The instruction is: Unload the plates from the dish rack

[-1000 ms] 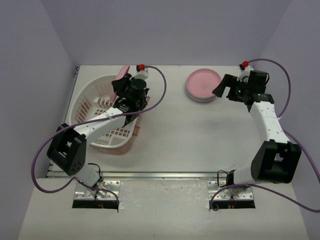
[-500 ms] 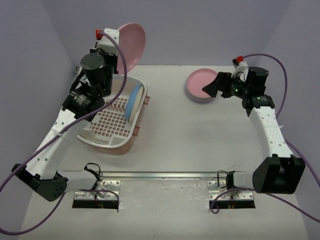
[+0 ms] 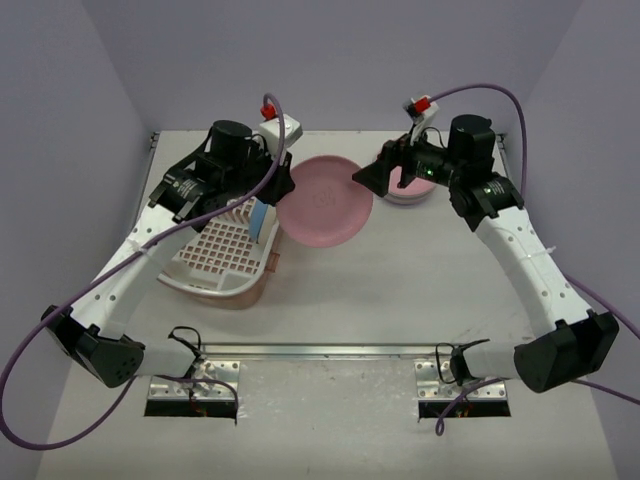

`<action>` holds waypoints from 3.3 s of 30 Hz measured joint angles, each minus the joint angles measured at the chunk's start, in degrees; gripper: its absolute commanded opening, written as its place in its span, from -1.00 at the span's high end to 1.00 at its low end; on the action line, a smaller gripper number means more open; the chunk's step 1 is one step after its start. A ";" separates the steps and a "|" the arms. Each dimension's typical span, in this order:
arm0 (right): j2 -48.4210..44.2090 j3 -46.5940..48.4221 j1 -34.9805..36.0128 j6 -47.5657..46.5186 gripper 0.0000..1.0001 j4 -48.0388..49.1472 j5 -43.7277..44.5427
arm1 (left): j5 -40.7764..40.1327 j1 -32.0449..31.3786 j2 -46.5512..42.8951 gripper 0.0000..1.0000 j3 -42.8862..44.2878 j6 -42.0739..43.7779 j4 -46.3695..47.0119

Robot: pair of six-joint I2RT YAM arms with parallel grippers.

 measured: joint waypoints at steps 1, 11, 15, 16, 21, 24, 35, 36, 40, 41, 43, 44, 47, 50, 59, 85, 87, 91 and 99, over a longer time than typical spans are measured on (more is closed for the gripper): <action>0.35 0.23 0.83 -0.64 -0.43 -0.05 0.69 | 1.41 0.00 0.10 1.00 -0.02 -0.28 -0.77; 4.17 0.39 4.76 -6.61 0.97 -2.91 4.03 | 5.55 0.30 0.32 0.99 -0.34 -1.98 -1.35; 4.25 0.38 5.19 -9.44 1.00 -4.68 3.88 | 4.39 0.68 0.72 -0.22 -0.36 -2.55 -0.59; 4.29 0.37 5.18 -9.60 1.00 -4.88 4.22 | 3.99 0.74 0.73 -0.61 -0.37 -2.84 -0.24; 5.71 0.35 3.06 -9.36 1.00 -5.60 10.74 | -2.52 1.01 0.68 -1.00 -0.46 -6.20 1.69; 8.28 0.39 -0.22 -7.94 1.00 -5.83 13.85 | -8.00 1.78 0.64 -1.00 -0.47 -7.99 3.11; 29.17 14.29 -21.91 5.50 1.00 -7.45 19.73 | -26.13 4.39 -1.99 -0.79 -5.87 -9.37 9.18; 31.11 15.80 -22.69 6.17 1.00 -7.36 20.20 | -25.16 4.42 -2.08 -0.75 -6.49 -9.03 9.38; 38.10 20.36 -23.98 8.08 1.00 -7.32 21.13 | -20.08 4.16 -2.24 -0.67 -9.62 -7.07 9.05; 39.74 21.25 -24.08 8.39 1.00 -7.38 21.27 | -19.63 4.03 -2.24 -0.65 -10.42 -6.57 8.93; 42.55 22.32 -24.15 8.64 0.62 -7.45 21.70 | -19.62 3.98 -2.22 -0.60 -11.93 -5.97 8.80; 43.74 22.59 -24.15 8.92 0.33 -7.58 21.99 | -20.14 3.96 -2.22 -0.57 -12.62 -5.79 8.75; 45.99 22.87 -24.15 8.45 -0.65 -8.12 22.68 | -22.13 3.96 -2.20 -0.50 -14.17 -5.57 8.82; 46.83 23.13 -24.15 8.56 -0.93 -8.77 23.53 | -24.91 3.96 -2.14 -0.45 -16.15 -5.59 8.93; 45.77 23.67 -24.15 8.24 -0.98 -9.52 23.65 | -26.13 3.83 -2.10 -0.42 -23.79 -4.09 8.49; 16.80 7.38 -24.15 10.60 -0.98 -8.42 9.95 | -30.85 4.15 14.91 -0.41 -20.11 -8.51 10.94; 15.97 6.60 -24.15 10.57 -0.97 -8.40 9.48 | -31.77 4.15 15.70 -0.41 -19.04 -8.88 11.72; 15.06 5.41 -24.15 10.53 -0.98 -8.17 8.62 | -34.50 4.37 16.52 -0.38 -18.26 -9.04 13.44; 14.99 3.55 -24.15 10.64 -0.98 -7.50 7.45 | -40.90 4.42 17.34 -0.31 -18.26 -9.50 17.77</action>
